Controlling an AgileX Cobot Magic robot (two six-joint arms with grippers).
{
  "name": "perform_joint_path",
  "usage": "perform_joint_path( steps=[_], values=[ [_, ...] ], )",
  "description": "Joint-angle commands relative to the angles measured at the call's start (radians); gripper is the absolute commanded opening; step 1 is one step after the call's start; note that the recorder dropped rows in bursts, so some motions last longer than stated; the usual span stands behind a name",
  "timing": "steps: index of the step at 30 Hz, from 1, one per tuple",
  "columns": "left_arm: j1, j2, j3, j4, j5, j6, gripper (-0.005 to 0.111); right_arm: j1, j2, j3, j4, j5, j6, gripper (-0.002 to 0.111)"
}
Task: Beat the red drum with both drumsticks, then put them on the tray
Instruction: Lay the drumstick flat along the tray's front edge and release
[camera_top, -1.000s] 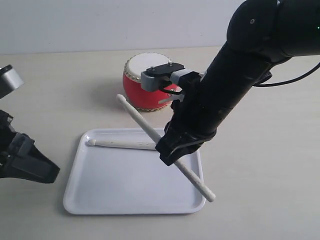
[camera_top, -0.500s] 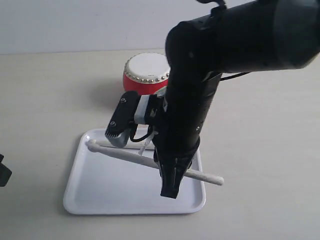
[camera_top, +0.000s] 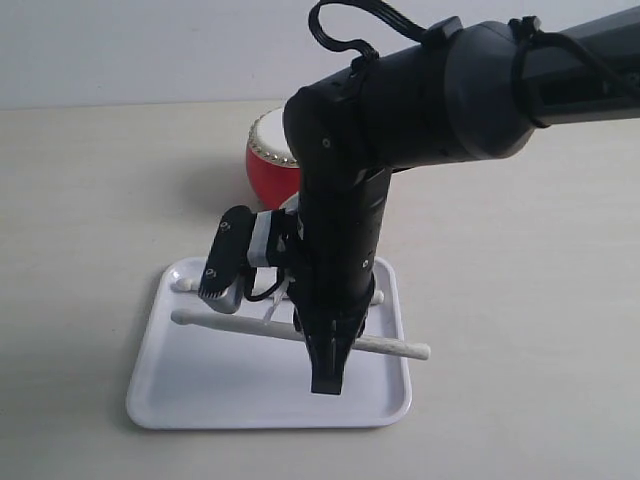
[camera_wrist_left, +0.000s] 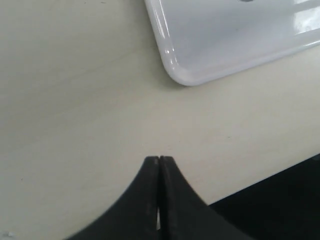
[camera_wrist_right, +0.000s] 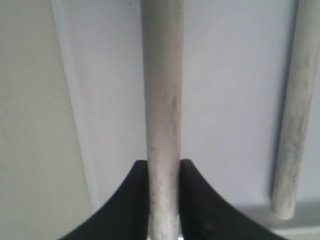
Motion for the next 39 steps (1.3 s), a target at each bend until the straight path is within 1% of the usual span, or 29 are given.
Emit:
perform_joint_path(
  steps=[1, 6, 10, 13, 17, 21, 29, 34, 36, 39],
  values=[
    [0.000, -0.010, 0.001, 0.009, 0.002, -0.012, 0.000, 0.005, -0.003, -0.008, 0.011, 0.058, -0.009, 0.000],
    [0.000, -0.010, 0.001, -0.011, -0.015, -0.018, 0.000, 0.013, -0.003, -0.008, -0.007, 0.092, -0.026, 0.000],
    [0.000, -0.010, 0.001, -0.011, -0.048, -0.018, 0.000, 0.047, -0.003, -0.008, -0.013, 0.091, -0.018, 0.000],
    [0.000, -0.010, 0.001, -0.013, -0.083, -0.018, 0.000, 0.084, -0.002, -0.008, -0.017, 0.036, -0.018, 0.000],
    [0.000, -0.010, 0.001, -0.022, -0.101, -0.018, 0.000, 0.122, -0.002, -0.008, -0.014, -0.090, -0.016, 0.000],
    [0.000, -0.010, 0.001, -0.046, -0.105, -0.018, 0.000, 0.126, 0.008, -0.008, -0.020, -0.163, 0.069, 0.000],
    [0.000, -0.010, 0.001, -0.053, -0.103, -0.018, 0.000, 0.126, 0.082, -0.008, -0.057, -0.123, 0.098, 0.000],
    [0.000, -0.010, 0.001, -0.064, -0.088, -0.018, 0.000, 0.126, 0.089, -0.008, -0.148, -0.100, 0.225, 0.000],
    [0.000, -0.010, 0.001, -0.070, -0.088, -0.018, 0.000, 0.126, 0.089, -0.008, -0.165, -0.087, 0.229, 0.000],
    [0.000, -0.010, 0.001, -0.078, -0.093, -0.018, 0.000, 0.126, 0.089, -0.008, -0.165, -0.085, 0.245, 0.006]
  ],
)
